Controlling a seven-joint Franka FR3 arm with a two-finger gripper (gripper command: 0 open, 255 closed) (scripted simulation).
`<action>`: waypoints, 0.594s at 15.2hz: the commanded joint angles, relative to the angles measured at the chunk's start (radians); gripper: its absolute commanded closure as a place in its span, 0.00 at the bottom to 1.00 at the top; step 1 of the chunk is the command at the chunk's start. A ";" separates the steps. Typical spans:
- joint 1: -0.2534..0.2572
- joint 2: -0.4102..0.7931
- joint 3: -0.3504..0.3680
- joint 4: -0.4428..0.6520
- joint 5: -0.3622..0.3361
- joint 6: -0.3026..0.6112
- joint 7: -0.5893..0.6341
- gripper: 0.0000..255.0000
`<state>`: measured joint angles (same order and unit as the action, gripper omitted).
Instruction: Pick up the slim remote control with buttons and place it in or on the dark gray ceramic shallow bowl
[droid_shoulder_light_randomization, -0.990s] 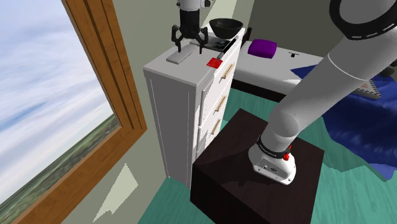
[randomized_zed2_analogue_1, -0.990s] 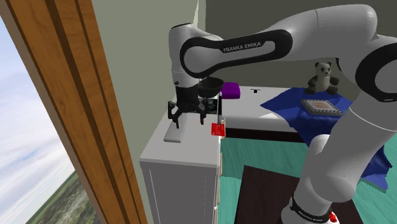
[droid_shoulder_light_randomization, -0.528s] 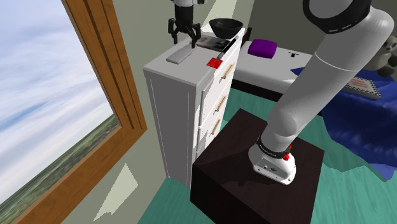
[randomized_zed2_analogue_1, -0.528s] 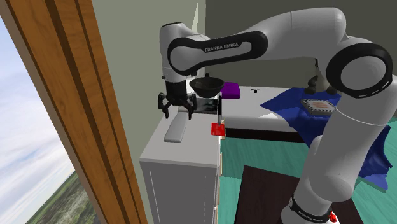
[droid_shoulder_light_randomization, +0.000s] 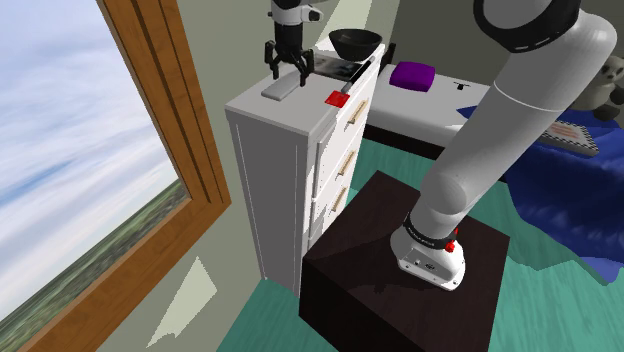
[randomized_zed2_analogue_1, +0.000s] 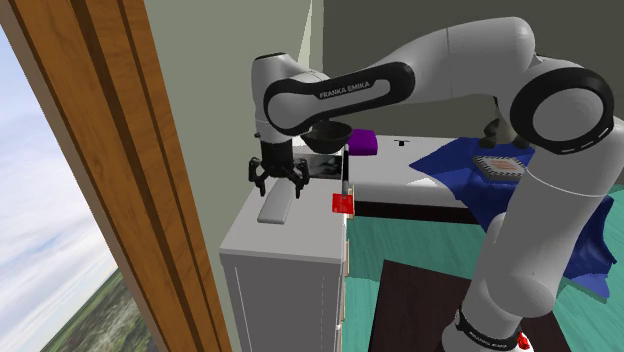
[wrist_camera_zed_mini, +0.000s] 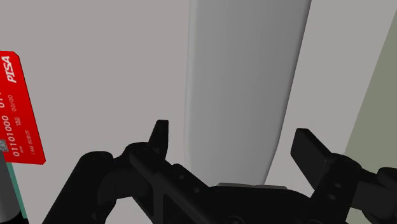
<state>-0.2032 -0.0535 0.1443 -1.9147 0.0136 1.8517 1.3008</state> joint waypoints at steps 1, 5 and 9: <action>0.000 0.000 0.000 -0.003 0.000 0.004 -0.001 0.00; 0.000 0.000 0.000 -0.003 0.000 0.003 -0.001 0.00; 0.000 0.000 0.000 -0.003 0.000 0.003 -0.001 1.00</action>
<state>-0.2035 -0.0534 0.1440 -1.9175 0.0136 1.8548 1.3002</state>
